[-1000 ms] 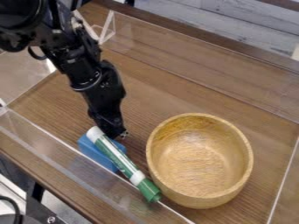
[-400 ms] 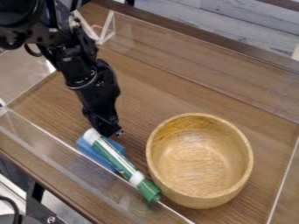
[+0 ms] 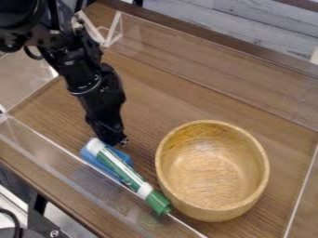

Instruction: Remove the green marker from inside the brown bowl and put it on the table

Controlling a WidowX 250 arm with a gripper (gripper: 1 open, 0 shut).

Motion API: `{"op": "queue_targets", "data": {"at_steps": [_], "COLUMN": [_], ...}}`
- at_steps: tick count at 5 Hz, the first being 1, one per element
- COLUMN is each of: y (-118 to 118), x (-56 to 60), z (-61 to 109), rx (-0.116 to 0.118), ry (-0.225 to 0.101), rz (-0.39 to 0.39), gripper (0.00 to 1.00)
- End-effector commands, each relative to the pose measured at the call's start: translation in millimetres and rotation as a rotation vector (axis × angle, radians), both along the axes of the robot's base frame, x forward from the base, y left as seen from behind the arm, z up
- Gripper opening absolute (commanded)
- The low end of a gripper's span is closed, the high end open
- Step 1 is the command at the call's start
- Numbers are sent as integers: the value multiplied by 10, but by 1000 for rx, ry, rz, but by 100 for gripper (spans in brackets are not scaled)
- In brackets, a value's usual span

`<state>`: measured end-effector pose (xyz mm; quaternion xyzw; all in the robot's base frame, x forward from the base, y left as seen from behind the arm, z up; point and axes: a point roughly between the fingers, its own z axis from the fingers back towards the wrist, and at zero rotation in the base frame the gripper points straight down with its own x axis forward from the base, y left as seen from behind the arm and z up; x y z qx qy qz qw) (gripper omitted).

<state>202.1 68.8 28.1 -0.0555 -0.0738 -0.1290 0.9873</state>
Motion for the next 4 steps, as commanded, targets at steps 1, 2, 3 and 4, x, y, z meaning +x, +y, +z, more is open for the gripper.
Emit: {"op": "queue_targets", "data": {"at_steps": [1, 2, 3, 4], "y": [70, 69, 61, 53], "x": [30, -6, -37, -62], "z": [95, 100, 105, 107], "rx": [19, 15, 11, 6], "ry": [-27, -15, -5, 4], "rz": [14, 17, 20, 25], "gripper": [0, 0, 0, 0]}}
